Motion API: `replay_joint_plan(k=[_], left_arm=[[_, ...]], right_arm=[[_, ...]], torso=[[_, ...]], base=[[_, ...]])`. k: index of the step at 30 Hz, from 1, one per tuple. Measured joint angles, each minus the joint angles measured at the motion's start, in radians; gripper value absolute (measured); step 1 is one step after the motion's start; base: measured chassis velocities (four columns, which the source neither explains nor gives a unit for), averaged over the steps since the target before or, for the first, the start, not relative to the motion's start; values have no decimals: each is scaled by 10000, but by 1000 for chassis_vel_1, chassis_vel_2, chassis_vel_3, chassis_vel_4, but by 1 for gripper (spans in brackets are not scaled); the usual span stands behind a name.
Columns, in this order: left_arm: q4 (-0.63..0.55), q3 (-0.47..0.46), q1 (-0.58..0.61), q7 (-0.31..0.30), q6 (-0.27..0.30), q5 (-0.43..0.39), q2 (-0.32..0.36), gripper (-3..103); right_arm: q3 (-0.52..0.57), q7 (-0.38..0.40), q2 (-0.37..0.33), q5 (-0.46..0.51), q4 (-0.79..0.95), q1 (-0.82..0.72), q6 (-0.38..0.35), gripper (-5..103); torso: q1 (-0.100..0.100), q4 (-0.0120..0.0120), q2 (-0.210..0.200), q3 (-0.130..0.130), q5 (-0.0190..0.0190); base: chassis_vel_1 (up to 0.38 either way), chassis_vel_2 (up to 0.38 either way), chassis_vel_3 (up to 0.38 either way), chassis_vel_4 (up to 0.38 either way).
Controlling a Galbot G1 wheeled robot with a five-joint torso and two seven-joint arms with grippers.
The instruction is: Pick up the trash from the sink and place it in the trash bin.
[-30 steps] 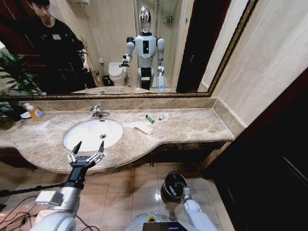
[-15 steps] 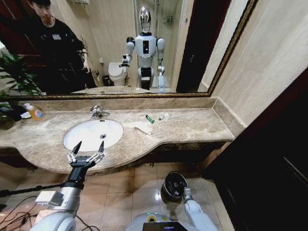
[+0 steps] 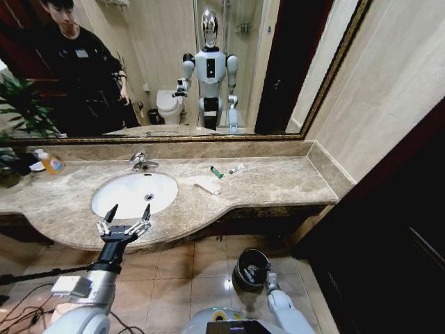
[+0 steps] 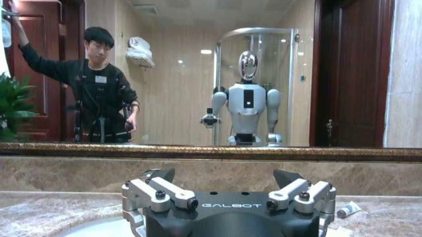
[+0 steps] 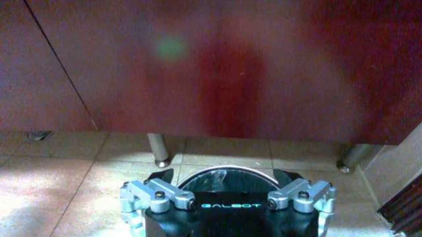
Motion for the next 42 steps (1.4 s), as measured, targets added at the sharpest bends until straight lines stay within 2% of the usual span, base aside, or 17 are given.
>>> replay_joint_plan(k=[5,11,18,20,24,32,33,37,42], left_arm=[[0,0,0,0,0,0,0,100],[0,0,0,0,0,0,0,100],[0,0,0,0,0,0,0,100],[0,0,0,0,0,0,0,100],[0,0,0,0,0,0,0,100],[0,0,0,0,0,0,0,100],[0,0,0,0,0,0,0,100],[0,0,0,0,0,0,0,100],[0,0,0,0,0,0,0,100]], right_arm=[[-3,267,-37,-16,973,-469,-400,100],[-25,417,-337,237,3072,-1351,-848,100],[72,492,-430,359,5098,-1884,-1036,100],[97,519,-525,446,6327,-2302,-1434,100],[113,502,-650,520,7489,-2710,-1778,100],[91,-69,-866,507,10101,-3049,-2215,100],[42,-246,-898,502,10639,-3088,-2453,100],[-124,-555,-946,505,11312,-2938,-2714,100],[-233,-867,-871,784,11327,-2008,-3126,100]], torso=[[-1,-1,0,0,1],[0,-2,1,0,0],[0,0,0,0,0],[0,-1,1,0,1],[-1,-1,1,0,0],[0,0,0,0,0],[0,-1,1,0,-1],[-1,-2,1,0,0],[0,0,1,0,-1]], base=[[0,0,0,0],[0,0,0,0],[0,0,0,0],[0,0,0,0],[0,0,0,0],[0,0,0,0],[0,0,0,0],[0,0,0,0],[0,0,0,0]])
